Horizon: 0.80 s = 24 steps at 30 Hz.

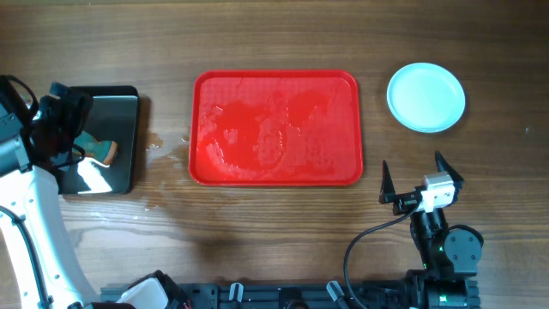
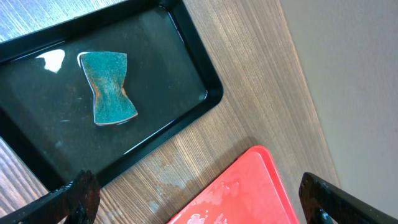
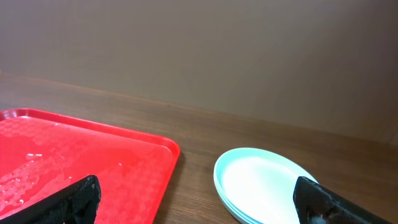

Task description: Clean dirty plates on tray and stack at the side

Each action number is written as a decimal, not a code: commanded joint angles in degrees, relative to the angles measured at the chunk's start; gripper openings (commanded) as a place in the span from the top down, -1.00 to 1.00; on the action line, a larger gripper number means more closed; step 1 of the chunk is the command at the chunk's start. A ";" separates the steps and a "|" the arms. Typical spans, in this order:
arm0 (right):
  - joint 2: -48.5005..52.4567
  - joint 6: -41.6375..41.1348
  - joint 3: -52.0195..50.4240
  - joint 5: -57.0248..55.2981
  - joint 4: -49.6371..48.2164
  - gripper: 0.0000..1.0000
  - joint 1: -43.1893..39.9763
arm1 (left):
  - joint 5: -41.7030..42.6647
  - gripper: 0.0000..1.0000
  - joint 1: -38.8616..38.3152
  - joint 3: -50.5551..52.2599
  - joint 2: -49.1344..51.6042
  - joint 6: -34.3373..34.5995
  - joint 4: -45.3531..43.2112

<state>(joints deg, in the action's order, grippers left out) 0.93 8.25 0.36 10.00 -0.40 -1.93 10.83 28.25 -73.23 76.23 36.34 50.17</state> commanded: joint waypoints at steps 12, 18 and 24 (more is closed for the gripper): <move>-0.72 0.74 -0.04 -1.05 -0.17 -1.00 -0.24 | -1.03 -1.00 0.15 -0.15 0.83 -0.04 0.96; -0.72 0.74 -0.07 -1.05 -0.17 -0.99 -0.24 | -1.05 -1.00 -4.44 2.08 -0.13 -0.94 2.71; -0.72 0.74 -0.04 -1.05 -0.17 -1.00 -0.24 | -1.05 -1.00 -14.58 15.15 -4.44 -9.53 -11.06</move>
<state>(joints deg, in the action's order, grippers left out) 0.93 8.25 0.36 10.00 -0.40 -1.93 9.89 19.07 -65.93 75.05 33.23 44.58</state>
